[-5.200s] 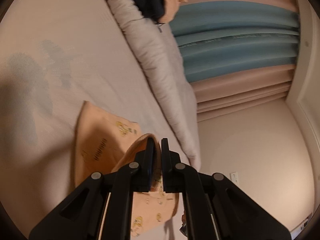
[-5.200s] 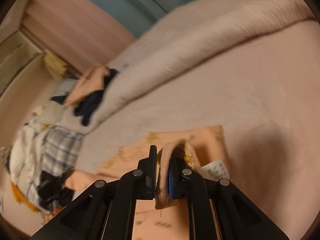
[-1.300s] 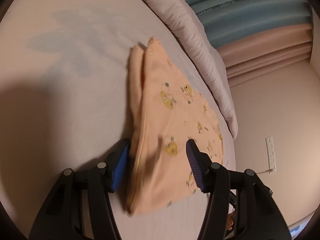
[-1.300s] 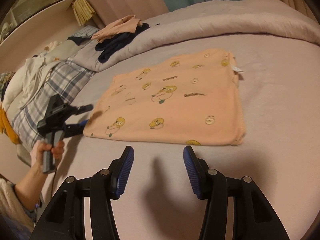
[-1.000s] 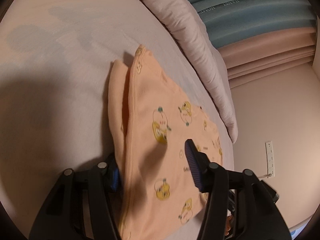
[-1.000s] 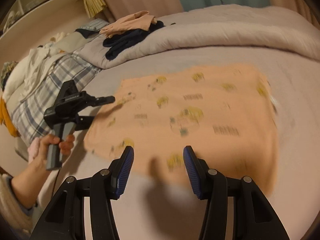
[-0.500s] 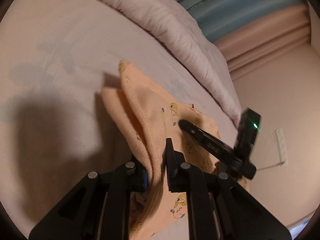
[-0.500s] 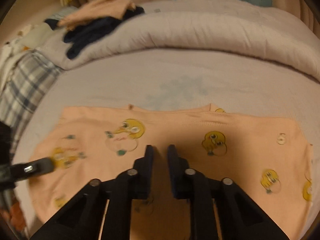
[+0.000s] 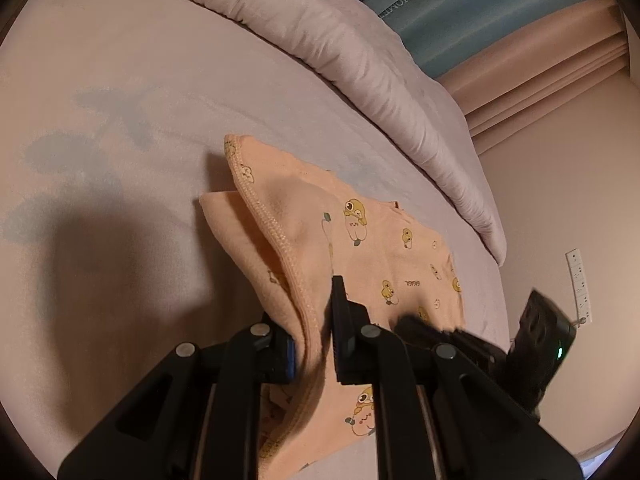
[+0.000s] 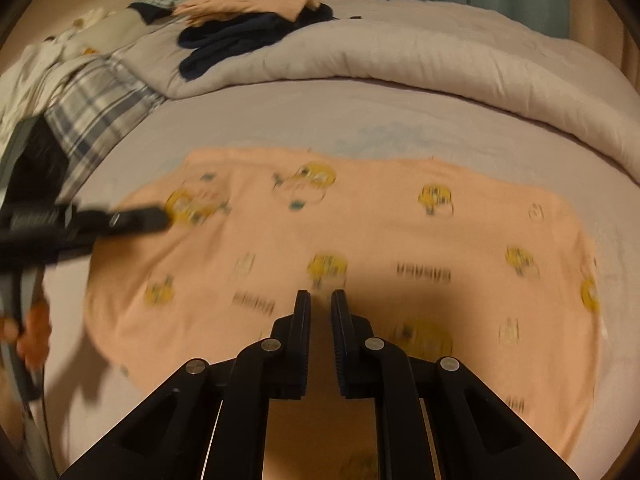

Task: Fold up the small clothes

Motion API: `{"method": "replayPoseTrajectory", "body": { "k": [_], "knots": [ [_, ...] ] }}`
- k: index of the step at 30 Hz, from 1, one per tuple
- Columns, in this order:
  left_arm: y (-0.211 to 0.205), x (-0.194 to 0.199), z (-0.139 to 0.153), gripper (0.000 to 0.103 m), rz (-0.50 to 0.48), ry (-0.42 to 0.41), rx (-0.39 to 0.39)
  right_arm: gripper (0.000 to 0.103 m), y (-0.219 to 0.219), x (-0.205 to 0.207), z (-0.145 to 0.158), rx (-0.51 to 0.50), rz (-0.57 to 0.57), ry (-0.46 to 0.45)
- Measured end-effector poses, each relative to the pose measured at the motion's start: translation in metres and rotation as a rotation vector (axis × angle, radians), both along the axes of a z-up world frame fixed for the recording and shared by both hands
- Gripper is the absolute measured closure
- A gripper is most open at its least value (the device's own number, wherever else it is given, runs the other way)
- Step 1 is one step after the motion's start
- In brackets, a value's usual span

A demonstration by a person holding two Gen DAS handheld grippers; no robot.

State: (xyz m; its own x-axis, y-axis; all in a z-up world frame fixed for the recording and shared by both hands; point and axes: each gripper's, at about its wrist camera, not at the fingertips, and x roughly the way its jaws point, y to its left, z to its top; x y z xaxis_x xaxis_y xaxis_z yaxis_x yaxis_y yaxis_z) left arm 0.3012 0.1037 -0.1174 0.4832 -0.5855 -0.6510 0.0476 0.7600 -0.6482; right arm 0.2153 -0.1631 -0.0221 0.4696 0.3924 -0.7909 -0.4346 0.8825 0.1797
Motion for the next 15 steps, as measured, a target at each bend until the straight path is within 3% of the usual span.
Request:
{"method": "replayPoseTrajectory", "body": {
  "k": [2, 9, 15],
  "knots": [
    [-0.001, 0.0, 0.0, 0.092, 0.0, 0.0, 0.011, 0.09, 0.003, -0.003, -0.01, -0.05, 0.015, 0.0],
    [-0.003, 0.0, 0.001, 0.092, -0.004, -0.006, 0.044, 0.09, 0.004, -0.014, 0.003, 0.009, 0.021, -0.002],
    [-0.004, 0.0, 0.001, 0.092, -0.003, -0.007, 0.05, 0.09, 0.01, -0.016, -0.016, -0.024, 0.04, 0.042]
  ]
}}
